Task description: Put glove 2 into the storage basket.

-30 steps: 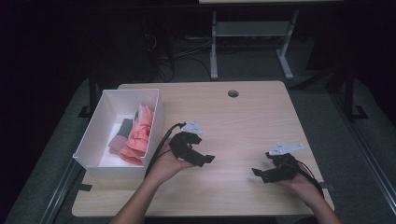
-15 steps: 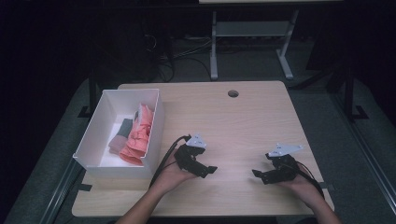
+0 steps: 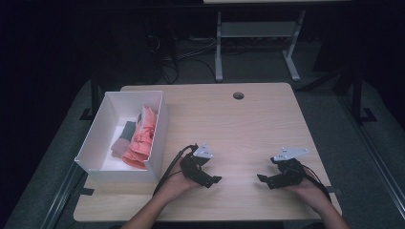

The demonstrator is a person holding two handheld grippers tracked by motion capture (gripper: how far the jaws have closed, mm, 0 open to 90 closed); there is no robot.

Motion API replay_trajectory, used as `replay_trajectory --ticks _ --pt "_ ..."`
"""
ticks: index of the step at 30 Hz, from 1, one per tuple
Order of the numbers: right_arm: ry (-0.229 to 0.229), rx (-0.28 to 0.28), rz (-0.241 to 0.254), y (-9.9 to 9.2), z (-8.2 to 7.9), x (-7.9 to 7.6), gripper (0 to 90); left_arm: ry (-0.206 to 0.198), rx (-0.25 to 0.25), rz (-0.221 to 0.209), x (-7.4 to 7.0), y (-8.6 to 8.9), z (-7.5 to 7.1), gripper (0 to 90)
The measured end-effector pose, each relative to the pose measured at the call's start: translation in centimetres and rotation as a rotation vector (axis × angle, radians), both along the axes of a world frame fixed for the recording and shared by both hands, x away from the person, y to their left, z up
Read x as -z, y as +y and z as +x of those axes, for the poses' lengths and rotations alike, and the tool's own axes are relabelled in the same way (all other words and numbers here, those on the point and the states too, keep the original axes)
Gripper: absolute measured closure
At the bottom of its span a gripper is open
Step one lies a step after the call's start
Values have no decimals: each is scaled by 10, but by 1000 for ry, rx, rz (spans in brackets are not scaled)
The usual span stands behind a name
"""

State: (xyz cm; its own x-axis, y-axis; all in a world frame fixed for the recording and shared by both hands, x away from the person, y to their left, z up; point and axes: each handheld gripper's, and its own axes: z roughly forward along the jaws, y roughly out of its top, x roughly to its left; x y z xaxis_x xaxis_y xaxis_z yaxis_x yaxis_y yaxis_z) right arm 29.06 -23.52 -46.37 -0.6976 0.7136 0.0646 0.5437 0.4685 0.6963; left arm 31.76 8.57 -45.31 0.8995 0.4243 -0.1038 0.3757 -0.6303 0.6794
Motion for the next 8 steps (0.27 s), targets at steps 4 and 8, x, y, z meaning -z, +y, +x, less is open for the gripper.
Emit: replay_trajectory --ticks 4,8 --pt "-3 -9 -1 0 0 0 134 2 7 12 1 2 1 137" --pt "-3 -11 -3 0 1 1 134 3 3 12 2 2 1 138"
